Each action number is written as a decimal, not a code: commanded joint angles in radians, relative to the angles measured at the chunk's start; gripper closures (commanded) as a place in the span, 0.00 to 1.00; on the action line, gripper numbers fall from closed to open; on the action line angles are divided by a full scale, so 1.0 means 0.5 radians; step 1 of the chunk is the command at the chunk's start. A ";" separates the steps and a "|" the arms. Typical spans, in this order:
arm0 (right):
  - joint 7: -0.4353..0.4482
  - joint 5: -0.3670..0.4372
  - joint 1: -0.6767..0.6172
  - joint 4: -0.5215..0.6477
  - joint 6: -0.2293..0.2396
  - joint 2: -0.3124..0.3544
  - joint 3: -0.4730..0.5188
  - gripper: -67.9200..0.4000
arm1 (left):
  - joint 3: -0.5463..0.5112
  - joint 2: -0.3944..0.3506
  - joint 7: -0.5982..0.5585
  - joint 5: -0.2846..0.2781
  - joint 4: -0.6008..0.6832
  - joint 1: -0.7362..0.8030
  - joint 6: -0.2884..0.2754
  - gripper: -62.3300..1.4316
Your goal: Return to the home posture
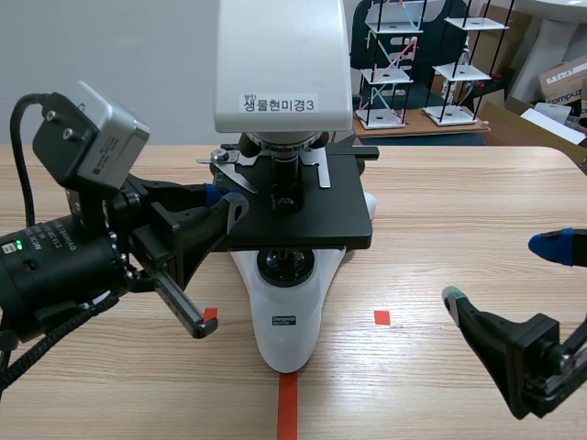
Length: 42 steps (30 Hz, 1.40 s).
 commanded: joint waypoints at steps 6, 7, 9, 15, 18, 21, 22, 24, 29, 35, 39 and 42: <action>0.028 0.007 0.007 0.016 -0.007 0.005 0.014 0.05 | 0.007 0.009 -0.034 -0.021 0.024 0.000 0.004 0.93; 0.028 0.007 0.007 0.016 -0.007 0.005 0.014 0.05 | 0.007 0.009 -0.034 -0.021 0.024 0.000 0.004 0.93; 0.028 0.007 0.007 0.016 -0.007 0.005 0.014 0.05 | 0.007 0.009 -0.033 -0.021 0.024 0.000 0.004 0.93; 0.028 0.007 0.007 0.016 -0.007 0.005 0.014 0.05 | 0.007 0.009 -0.034 -0.021 0.024 0.000 0.004 0.93; 0.028 0.007 0.007 0.016 -0.007 0.005 0.014 0.05 | 0.007 0.009 -0.034 -0.021 0.024 0.000 0.004 0.93; 0.027 0.007 0.007 0.016 -0.007 0.005 0.014 0.05 | 0.007 0.008 -0.024 -0.021 0.024 0.000 0.004 0.93; 0.027 0.007 0.007 0.016 -0.007 0.005 0.014 0.05 | 0.007 0.005 -0.018 -0.020 0.024 0.000 0.004 0.93; 0.027 0.007 0.007 0.016 -0.007 0.005 0.014 0.05 | 0.004 0.003 -0.018 -0.020 0.024 0.000 0.004 0.93; -0.005 0.007 0.007 0.016 -0.007 0.005 0.014 0.05 | 0.003 0.003 -0.013 -0.020 0.024 0.005 0.003 0.91; -0.008 0.007 0.007 0.016 -0.007 0.005 0.014 0.05 | 0.003 0.002 0.006 0.006 0.024 0.005 0.003 0.59; -0.007 0.007 0.007 0.016 -0.007 0.005 0.014 0.05 | 0.003 -0.028 0.040 0.031 0.025 0.011 0.003 0.37; -0.007 0.007 0.007 0.016 -0.007 0.005 0.014 0.05 | -0.001 -0.085 0.040 0.022 0.027 0.011 0.003 0.20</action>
